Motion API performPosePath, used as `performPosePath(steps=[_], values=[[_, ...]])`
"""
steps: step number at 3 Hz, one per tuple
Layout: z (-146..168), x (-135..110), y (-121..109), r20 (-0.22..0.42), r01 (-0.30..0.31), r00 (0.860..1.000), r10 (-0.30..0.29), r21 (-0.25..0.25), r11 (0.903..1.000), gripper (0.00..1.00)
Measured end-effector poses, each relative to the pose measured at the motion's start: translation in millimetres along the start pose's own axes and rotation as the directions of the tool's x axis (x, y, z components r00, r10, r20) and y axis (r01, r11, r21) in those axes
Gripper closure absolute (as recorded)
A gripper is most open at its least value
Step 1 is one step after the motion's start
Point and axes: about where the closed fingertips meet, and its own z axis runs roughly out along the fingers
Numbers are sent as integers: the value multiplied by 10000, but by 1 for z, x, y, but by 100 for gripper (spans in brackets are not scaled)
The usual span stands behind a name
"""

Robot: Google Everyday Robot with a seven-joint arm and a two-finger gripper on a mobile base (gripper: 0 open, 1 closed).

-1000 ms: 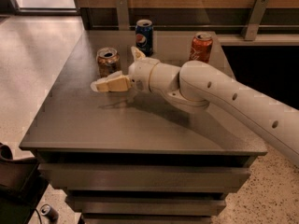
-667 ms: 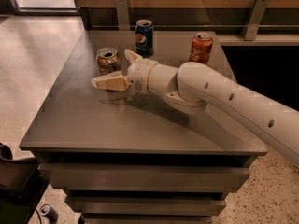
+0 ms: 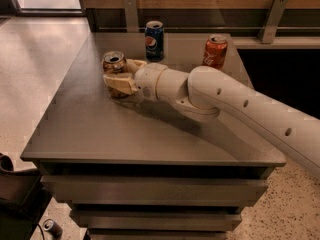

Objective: Knock orange can over

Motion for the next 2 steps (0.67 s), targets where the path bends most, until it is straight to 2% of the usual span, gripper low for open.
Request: performPosePath(steps=[1, 2], values=[[1, -1, 2, 7, 6, 10000, -6, -34, 10000, 87], [3, -1, 3, 14, 12, 10000, -12, -66, 10000, 100]])
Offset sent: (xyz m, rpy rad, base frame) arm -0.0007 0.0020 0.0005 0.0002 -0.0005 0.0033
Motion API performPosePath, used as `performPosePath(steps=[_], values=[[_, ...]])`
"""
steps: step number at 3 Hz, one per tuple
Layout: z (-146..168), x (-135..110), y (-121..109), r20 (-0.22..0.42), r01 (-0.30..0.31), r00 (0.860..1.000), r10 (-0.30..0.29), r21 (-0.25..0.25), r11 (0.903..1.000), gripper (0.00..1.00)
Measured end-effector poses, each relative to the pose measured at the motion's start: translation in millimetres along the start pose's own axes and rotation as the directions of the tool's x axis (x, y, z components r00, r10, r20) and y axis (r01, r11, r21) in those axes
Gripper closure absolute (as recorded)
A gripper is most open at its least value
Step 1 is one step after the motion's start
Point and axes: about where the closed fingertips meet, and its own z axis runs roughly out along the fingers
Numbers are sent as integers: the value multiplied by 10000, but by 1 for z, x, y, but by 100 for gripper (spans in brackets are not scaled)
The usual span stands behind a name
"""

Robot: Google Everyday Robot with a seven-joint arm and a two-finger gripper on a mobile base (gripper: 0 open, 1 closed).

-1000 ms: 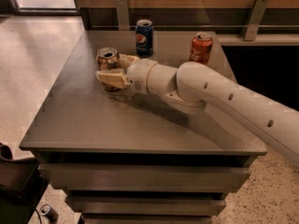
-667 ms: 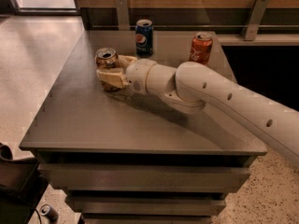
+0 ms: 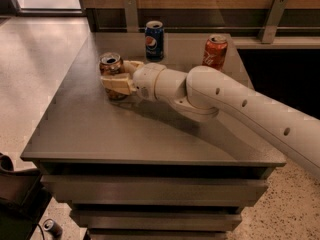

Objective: Knock orange can over

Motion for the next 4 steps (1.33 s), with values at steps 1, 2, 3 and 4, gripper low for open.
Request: performPosePath(steps=[1, 2, 3, 4], values=[[0, 0, 0, 0, 0, 10000, 0, -1, 10000, 100], [-8, -7, -5, -372, 153, 9992, -151, 30, 9999, 100], [-21, -23, -11, -1104, 543, 9924, -536, 28, 9985, 100], [-30, -37, -11, -1980, 997, 9750, -1004, -134, 9949, 100]])
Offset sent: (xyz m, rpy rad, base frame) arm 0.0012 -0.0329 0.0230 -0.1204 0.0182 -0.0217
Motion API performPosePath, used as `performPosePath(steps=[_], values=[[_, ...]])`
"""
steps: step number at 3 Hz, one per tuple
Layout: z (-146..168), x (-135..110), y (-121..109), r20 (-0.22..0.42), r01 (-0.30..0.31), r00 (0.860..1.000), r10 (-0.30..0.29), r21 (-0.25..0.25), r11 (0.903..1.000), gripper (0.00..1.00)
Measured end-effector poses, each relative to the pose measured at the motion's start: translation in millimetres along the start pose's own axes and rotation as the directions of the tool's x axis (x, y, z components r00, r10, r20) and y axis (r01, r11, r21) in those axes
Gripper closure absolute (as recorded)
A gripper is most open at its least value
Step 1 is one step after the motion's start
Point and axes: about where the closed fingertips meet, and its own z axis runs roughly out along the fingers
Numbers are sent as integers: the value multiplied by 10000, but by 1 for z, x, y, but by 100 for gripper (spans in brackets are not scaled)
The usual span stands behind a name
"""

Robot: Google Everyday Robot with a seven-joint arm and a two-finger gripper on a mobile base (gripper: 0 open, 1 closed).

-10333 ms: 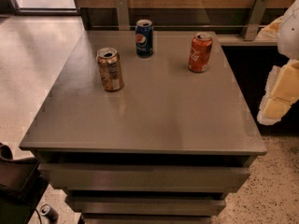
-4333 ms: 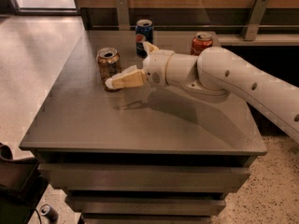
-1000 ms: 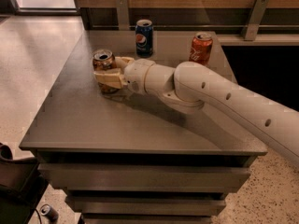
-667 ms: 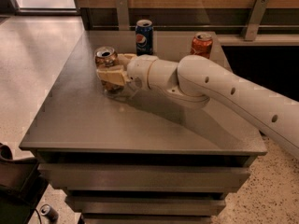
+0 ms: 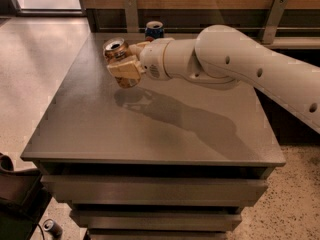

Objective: Knock orange can over

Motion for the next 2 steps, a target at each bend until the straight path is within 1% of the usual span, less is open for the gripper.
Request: performPosePath(steps=[1, 2], values=[[-5, -2, -3, -1226, 357, 9918, -375, -164, 9992, 100], [-14, 13, -16, -2455, 371, 9685, -411, -209, 9991, 100]])
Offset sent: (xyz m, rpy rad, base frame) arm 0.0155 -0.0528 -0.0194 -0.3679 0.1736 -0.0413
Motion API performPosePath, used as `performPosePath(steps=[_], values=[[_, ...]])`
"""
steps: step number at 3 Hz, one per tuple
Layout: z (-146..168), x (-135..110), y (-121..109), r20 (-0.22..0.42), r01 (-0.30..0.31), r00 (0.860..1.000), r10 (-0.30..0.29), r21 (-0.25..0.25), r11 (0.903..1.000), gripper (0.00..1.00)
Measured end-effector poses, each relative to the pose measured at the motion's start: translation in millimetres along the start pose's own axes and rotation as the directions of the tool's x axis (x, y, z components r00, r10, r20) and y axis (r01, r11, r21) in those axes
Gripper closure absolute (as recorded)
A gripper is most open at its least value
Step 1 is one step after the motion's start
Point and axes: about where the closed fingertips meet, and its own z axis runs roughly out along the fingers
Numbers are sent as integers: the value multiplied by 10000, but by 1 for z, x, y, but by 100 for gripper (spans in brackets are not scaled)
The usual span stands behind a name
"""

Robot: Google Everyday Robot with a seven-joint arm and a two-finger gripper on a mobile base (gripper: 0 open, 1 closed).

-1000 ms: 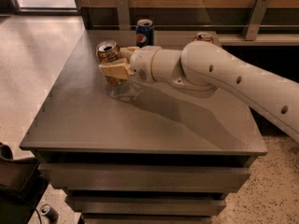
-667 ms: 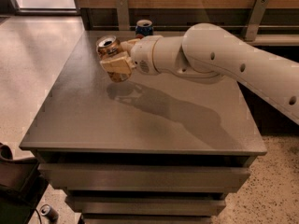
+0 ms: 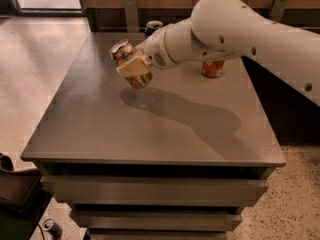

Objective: Knock orange can over

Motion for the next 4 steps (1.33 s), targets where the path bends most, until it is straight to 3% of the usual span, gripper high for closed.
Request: performPosePath(steps=[2, 4], values=[[-6, 27, -12, -1323, -132, 9911, 131, 3, 9999, 100], [-27, 35, -17, -2746, 252, 9615, -82, 586, 9980, 100]])
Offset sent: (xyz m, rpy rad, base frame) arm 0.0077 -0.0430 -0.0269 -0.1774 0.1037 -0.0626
